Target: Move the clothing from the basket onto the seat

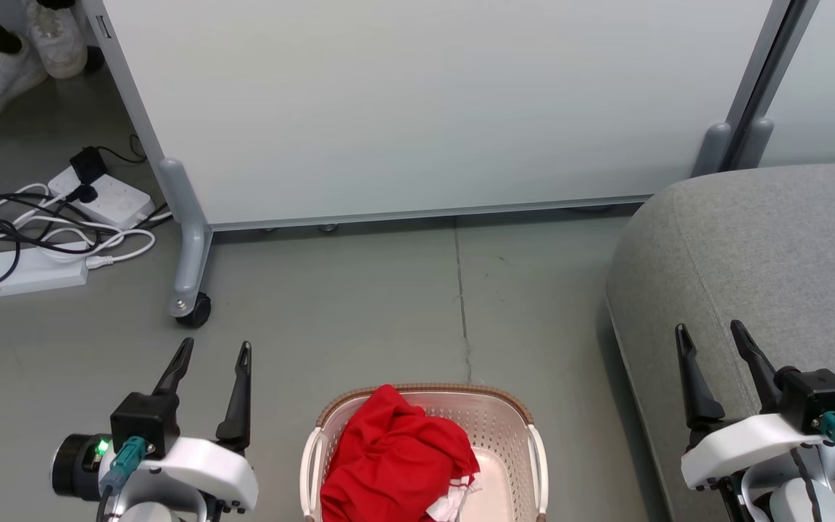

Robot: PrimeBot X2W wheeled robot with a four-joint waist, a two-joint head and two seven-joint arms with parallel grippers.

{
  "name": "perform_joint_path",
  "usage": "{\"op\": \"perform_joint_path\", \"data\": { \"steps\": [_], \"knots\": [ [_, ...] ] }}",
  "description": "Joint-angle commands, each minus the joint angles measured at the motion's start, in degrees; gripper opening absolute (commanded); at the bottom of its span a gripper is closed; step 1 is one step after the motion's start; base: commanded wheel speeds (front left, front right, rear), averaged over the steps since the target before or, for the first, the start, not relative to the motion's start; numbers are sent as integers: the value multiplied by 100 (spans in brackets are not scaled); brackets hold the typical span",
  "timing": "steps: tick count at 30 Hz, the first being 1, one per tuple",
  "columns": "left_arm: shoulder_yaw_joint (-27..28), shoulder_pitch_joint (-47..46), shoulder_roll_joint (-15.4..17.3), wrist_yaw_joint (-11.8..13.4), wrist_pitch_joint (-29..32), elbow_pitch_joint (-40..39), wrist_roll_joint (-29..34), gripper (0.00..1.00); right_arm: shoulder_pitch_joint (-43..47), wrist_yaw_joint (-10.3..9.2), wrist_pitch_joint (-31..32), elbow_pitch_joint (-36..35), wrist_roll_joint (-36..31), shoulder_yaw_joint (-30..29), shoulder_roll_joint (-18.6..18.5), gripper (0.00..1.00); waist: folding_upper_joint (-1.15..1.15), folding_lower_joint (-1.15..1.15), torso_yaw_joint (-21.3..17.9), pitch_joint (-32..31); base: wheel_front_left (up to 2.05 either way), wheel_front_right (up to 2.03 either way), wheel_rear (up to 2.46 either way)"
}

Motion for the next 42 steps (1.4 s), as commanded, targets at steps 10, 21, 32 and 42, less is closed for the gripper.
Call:
{"op": "perform_joint_path", "data": {
  "steps": [10,21,32,42],
  "knots": [
    [-444,-887,-206,-179,17,-14,187,100,-410,12,16,-423,-42,13,-118,100,0,0,-133,878,0,0,0],
    [-1361,-2464,-561,-603,329,1624,399,100,-1249,11,-56,-1228,-117,148,-23,100,0,0,-618,2798,0,0,0],
    [-2220,-3763,-624,-958,908,3510,419,100,-1718,11,-93,-1729,-66,470,187,100,0,0,-1218,4152,0,0,0],
    [-2588,-4636,-424,-869,1243,5048,503,100,-1608,11,-97,-2375,243,884,312,100,0,0,-1913,5036,0,0,0]
  ]
}}
